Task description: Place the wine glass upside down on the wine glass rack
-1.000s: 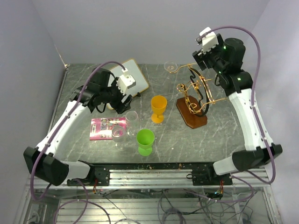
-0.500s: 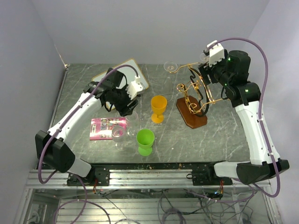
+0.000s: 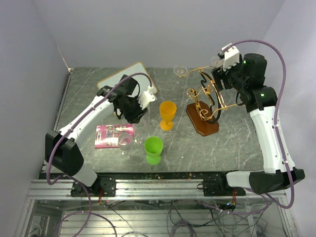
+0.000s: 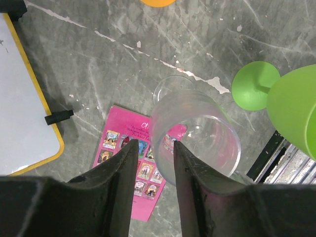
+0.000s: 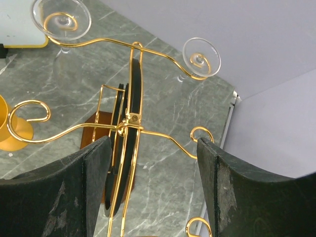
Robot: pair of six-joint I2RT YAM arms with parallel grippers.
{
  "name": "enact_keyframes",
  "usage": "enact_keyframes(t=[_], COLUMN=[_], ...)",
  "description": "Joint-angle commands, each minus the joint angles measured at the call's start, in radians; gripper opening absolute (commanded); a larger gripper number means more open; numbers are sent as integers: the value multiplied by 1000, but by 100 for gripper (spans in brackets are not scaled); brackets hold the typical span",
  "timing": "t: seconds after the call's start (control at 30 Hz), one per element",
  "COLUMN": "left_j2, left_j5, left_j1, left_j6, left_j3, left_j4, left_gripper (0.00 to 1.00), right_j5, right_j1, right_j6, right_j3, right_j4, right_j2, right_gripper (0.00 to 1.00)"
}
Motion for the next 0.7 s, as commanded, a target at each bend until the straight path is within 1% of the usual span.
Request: enact_keyframes(t=[0.0, 0.2, 0.4, 0.6, 0.67], left_j2=[6, 38, 27, 0, -9], left_j5=[-12, -36, -43, -39, -33], left_j1=[-23, -53, -68, -67, -68], left_j6=[22, 22, 23, 32, 28], left_j3=[18, 35, 32, 59, 79], left_j4=[-3, -13, -4, -21, -35], left_gripper=[42, 22, 8, 7, 7], right_j5=[-59, -115, -142, -172, -208], right_j1=[-34, -83, -96, -110, -120], right_j6=[25, 41, 40, 22, 15], right_j3=[6, 28, 50, 92, 97], right_j4=[-9, -21, -34, -68, -78], right_j2=[0, 8, 40, 81, 86], right_gripper=[69, 69, 69, 69, 69])
